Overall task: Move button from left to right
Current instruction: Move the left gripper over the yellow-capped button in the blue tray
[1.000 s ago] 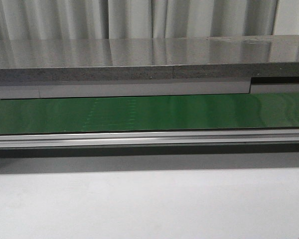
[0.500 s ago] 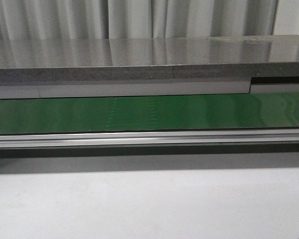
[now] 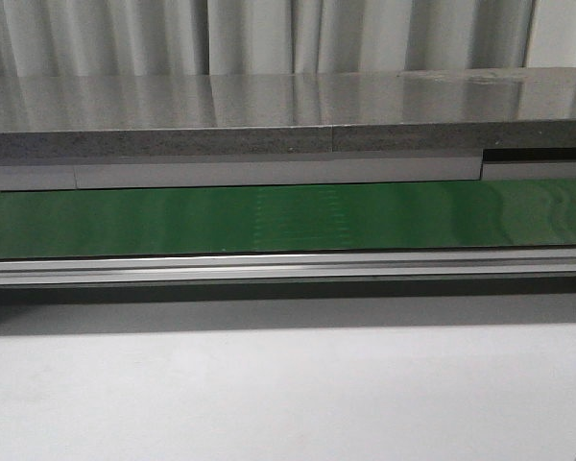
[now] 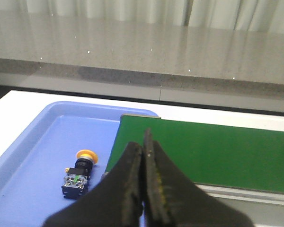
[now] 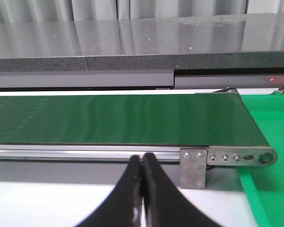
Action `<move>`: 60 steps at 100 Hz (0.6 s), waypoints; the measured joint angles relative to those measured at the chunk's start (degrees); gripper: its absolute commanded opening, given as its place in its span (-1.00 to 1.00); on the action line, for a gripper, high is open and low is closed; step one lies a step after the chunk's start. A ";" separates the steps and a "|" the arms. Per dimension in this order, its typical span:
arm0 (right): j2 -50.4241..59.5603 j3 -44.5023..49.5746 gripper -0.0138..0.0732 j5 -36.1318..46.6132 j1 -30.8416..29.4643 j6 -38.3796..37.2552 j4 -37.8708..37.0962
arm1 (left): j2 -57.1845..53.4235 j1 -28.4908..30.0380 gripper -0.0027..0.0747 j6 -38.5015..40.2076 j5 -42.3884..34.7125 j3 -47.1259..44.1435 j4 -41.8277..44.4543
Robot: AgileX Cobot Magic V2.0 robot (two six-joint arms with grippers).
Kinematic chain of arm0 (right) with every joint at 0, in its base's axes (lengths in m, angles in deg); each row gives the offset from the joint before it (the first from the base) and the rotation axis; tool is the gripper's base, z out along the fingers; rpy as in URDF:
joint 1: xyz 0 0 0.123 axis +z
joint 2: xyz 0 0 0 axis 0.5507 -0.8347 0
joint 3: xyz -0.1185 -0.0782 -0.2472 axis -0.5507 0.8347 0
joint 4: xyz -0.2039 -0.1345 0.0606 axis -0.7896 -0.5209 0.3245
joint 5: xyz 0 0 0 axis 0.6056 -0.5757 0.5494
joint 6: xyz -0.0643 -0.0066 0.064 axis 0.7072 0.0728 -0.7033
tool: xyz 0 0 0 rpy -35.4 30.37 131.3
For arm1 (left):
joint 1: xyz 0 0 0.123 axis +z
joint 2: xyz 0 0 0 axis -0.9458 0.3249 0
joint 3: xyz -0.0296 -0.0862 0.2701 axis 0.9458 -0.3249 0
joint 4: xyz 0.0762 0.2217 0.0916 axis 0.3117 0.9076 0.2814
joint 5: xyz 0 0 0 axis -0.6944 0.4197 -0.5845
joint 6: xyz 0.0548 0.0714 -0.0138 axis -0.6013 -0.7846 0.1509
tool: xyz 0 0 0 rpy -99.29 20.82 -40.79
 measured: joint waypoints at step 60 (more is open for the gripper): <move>0.00 0.00 -0.84 0.00 0.00 0.00 0.00 | 29.94 0.00 -0.98 0.00 27.90 25.33 -0.44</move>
